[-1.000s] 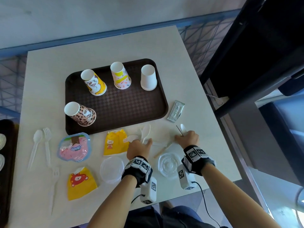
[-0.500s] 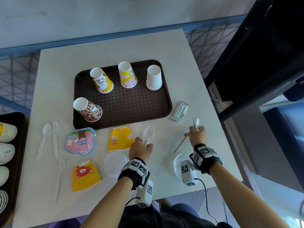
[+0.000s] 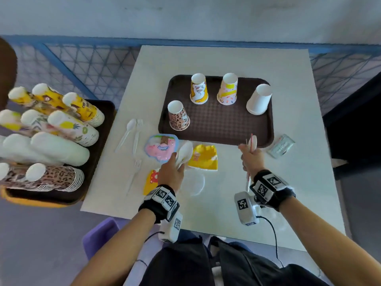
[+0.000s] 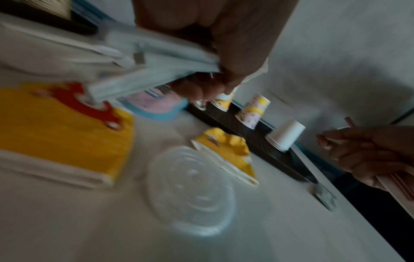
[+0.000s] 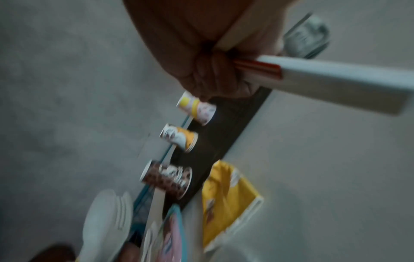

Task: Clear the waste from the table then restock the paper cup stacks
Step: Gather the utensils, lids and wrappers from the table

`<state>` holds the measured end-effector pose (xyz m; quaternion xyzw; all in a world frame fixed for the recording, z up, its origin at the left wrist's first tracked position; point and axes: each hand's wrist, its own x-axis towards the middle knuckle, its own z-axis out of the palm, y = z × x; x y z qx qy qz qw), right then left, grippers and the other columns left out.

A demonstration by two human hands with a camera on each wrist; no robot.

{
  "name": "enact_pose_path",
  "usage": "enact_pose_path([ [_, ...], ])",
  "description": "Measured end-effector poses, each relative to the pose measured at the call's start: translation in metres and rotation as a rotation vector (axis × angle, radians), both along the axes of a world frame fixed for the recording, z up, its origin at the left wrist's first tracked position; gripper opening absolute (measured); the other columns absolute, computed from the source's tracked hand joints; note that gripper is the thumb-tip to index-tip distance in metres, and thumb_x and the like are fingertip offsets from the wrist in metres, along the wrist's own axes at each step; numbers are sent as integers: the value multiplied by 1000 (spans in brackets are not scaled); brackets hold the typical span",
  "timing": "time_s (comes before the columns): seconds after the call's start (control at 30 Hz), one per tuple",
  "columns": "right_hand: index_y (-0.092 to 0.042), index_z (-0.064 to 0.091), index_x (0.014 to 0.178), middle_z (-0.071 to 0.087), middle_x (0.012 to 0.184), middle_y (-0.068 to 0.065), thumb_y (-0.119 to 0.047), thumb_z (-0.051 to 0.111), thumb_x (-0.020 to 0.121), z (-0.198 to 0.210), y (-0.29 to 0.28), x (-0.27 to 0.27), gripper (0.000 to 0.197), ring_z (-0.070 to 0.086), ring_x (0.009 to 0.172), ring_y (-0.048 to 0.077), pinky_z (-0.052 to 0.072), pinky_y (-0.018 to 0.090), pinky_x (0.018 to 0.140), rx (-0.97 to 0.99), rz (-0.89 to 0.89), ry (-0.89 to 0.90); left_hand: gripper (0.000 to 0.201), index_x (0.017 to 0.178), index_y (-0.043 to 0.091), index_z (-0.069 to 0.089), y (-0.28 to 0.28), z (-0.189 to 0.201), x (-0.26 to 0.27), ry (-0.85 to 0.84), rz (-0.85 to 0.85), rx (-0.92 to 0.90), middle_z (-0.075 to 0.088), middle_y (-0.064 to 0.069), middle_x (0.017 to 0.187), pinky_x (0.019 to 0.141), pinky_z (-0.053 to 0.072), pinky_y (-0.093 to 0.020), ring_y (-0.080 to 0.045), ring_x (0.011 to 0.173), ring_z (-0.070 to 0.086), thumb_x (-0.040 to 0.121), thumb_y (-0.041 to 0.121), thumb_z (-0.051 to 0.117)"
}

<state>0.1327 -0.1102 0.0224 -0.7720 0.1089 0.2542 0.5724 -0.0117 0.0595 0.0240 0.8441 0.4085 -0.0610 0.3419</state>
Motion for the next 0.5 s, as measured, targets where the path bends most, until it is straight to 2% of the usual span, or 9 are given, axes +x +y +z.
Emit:
enact_pose_path([
  [0.1, -19, 56, 63, 36, 49, 0, -32, 46, 95, 2, 44, -21, 36, 33, 29, 5, 28, 19, 34, -31, 222, -15, 42, 128, 10, 46, 42, 4, -30, -36, 126, 56, 62, -28, 113, 88, 44, -45, -45, 106, 56, 88, 21, 53],
  [0.17, -21, 57, 59, 37, 48, 0, -35, 47, 94, 4, 72, -35, 39, 37, 37, 14, 29, 26, 43, -68, 322, -42, 35, 117, 7, 53, 69, 5, -51, -34, 198, 74, 64, -27, 109, 85, 45, -44, -44, 103, 57, 86, 21, 55],
  [0.23, -21, 56, 56, 41, 49, -1, -34, 50, 93, 7, 99, -47, 39, 39, 44, 17, 29, 27, 46, -98, 388, -56, 32, 110, 5, 54, 92, 3, -69, 2, 241, 58, 64, -23, 107, 84, 45, -42, -41, 102, 58, 83, 22, 57],
  [0.33, -19, 55, 55, 45, 52, -5, -29, 56, 89, 11, 138, -62, 35, 40, 48, 15, 30, 26, 48, -171, 473, -54, 41, 115, 3, 51, 117, -8, -90, 103, 242, 17, 56, -21, 116, 88, 42, -41, -37, 109, 54, 81, 24, 62],
  [0.4, -11, 62, 64, 50, 59, 2, -27, 58, 87, 9, 163, -69, 29, 40, 52, 18, 30, 30, 51, -205, 502, -45, 47, 118, 4, 49, 129, -17, -100, 169, 215, -7, 50, -19, 120, 87, 42, -40, -37, 108, 54, 81, 28, 64],
  [0.5, 3, 66, 91, 56, 77, 12, -27, 58, 86, 2, 202, -78, 31, 46, 68, 25, 33, 30, 60, -263, 517, -52, 48, 117, 7, 48, 140, -31, -108, 216, 141, -40, 48, -14, 118, 83, 43, -38, -36, 104, 56, 80, 32, 65],
])
